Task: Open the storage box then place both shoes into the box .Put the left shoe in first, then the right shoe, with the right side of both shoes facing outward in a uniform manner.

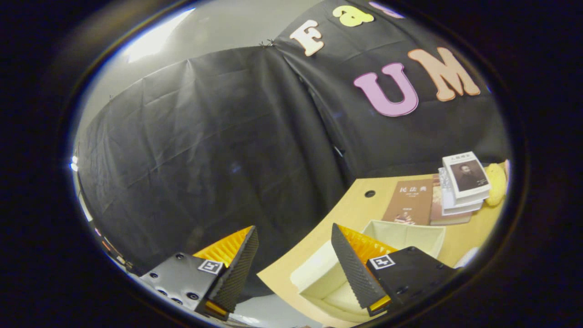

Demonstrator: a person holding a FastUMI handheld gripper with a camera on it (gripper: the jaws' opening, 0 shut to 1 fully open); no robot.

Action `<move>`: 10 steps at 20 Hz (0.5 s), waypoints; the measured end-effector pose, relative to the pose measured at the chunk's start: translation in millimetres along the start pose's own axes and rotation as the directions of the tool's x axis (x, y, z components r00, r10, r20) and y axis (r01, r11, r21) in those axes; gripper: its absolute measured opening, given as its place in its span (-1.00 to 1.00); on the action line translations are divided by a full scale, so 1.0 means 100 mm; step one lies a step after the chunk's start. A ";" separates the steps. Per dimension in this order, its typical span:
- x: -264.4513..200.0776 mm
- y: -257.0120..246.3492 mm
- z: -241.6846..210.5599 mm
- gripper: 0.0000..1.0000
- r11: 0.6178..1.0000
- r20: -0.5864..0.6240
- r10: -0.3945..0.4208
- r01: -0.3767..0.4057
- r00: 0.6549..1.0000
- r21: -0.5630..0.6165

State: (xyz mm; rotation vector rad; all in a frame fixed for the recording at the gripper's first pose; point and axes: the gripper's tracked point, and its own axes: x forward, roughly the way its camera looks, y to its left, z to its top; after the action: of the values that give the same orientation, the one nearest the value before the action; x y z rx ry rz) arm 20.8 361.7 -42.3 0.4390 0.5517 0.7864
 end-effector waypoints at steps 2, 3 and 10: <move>-0.13 -0.21 0.04 1.00 0.997 0.023 -0.061 0.062 0.998 -0.052; -0.20 -0.32 0.05 1.00 0.994 0.029 -0.086 0.088 0.996 -0.071; -0.83 -1.26 0.07 1.00 0.932 0.080 -0.286 0.297 0.955 -0.209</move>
State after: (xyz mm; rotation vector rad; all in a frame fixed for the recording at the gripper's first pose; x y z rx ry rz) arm 44.6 218.3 -82.5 0.1647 0.4653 0.5407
